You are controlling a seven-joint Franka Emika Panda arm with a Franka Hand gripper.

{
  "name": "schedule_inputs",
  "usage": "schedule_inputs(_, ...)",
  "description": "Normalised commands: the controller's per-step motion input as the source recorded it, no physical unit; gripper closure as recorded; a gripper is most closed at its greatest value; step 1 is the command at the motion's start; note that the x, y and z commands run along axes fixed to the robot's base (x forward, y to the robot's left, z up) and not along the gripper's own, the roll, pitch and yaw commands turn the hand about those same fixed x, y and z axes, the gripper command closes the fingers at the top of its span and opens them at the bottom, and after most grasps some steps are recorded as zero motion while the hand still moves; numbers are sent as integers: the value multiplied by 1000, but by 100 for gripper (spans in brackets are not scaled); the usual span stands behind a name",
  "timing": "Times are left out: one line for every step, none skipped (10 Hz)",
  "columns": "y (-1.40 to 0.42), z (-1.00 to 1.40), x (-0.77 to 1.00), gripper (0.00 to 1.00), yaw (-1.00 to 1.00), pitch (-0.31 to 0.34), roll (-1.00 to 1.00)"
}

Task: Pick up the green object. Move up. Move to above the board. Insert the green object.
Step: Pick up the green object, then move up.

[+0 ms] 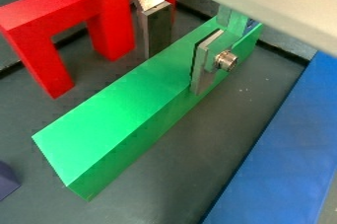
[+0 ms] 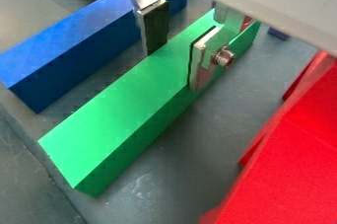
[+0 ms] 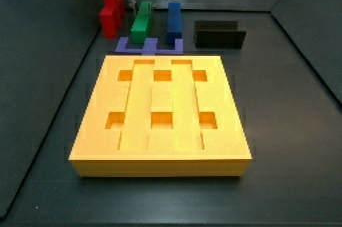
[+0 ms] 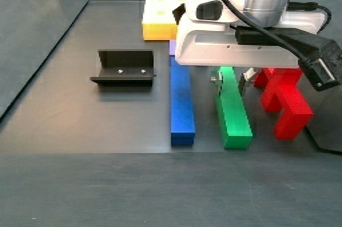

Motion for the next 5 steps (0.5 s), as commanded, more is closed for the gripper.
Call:
schedule_inputs(0, 0, 0, 100, 0, 0, 0)
schedule_inputs(0, 0, 0, 100, 0, 0, 0)
schedule_inputs(0, 0, 0, 100, 0, 0, 0)
schedule_inputs(0, 0, 0, 100, 0, 0, 0)
schedule_inputs(0, 833, 0, 100, 0, 0, 0)
